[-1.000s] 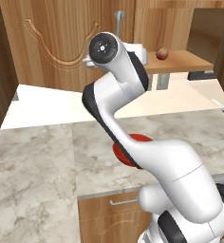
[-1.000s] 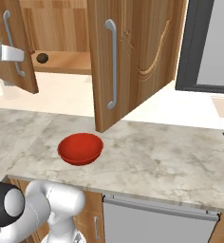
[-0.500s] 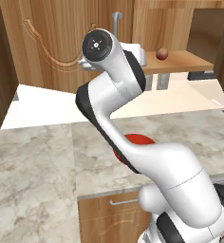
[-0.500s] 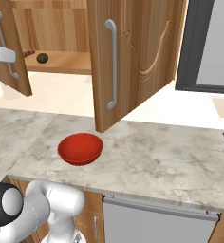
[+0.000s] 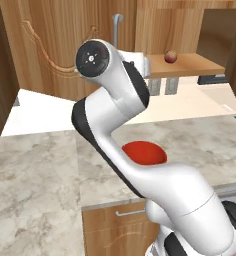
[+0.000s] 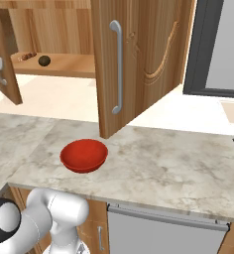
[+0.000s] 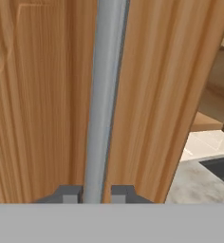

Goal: Open the cabinet. Pick the kiwi and peach from the cabinet and place them into the bowl. Then close the cabinet.

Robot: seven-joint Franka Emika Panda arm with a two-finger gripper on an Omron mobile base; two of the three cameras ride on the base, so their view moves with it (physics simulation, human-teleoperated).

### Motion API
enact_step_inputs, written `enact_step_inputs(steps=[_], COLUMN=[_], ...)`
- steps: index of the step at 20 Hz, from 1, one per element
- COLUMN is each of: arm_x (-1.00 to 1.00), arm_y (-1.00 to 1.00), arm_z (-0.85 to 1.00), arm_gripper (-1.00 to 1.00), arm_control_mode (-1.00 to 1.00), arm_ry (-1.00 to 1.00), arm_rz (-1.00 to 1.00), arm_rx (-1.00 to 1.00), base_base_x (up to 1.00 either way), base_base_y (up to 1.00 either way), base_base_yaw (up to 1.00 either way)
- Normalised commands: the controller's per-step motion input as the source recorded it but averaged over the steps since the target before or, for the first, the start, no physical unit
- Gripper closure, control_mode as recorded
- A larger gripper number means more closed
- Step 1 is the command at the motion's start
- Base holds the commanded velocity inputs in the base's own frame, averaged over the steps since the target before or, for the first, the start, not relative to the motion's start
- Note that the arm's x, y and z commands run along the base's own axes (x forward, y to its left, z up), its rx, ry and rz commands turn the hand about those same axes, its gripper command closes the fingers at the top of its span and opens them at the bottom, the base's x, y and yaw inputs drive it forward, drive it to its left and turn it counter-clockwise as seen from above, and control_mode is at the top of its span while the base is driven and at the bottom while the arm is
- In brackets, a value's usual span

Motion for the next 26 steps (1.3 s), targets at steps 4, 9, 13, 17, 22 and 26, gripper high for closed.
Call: enact_step_inputs(steps=[4,9,13,17,22,26], arm_x=[-0.46,-0.12,-0.28,-0.35,-0.12,-0.06], arm_y=[-0.03,-0.17,-0.05,-0.03,-0.01,-0.09], arm_z=[0.00,-0.02,0.00,0.00,0.00,0.00], arm_gripper=[1.00,1.00,1.00,1.00,-1.00,-1.00], arm_control_mode=[-1.00,-1.00,-1.00,-1.00,-1.00,-1.00], arm_ry=[-0.01,0.00,0.00,0.00,0.00,0.00], arm_rz=[0.00,0.00,0.00,0.00,0.00,0.00], arm_rx=[0.00,0.00,0.00,0.00,0.01,0.03], base_base_x=[0.00,0.00,0.00,0.00,0.00,0.00], base_base_y=[0.00,0.00,0.00,0.00,0.00,0.00], base_base_yaw=[0.00,0.00,0.00,0.00,0.00,0.00])
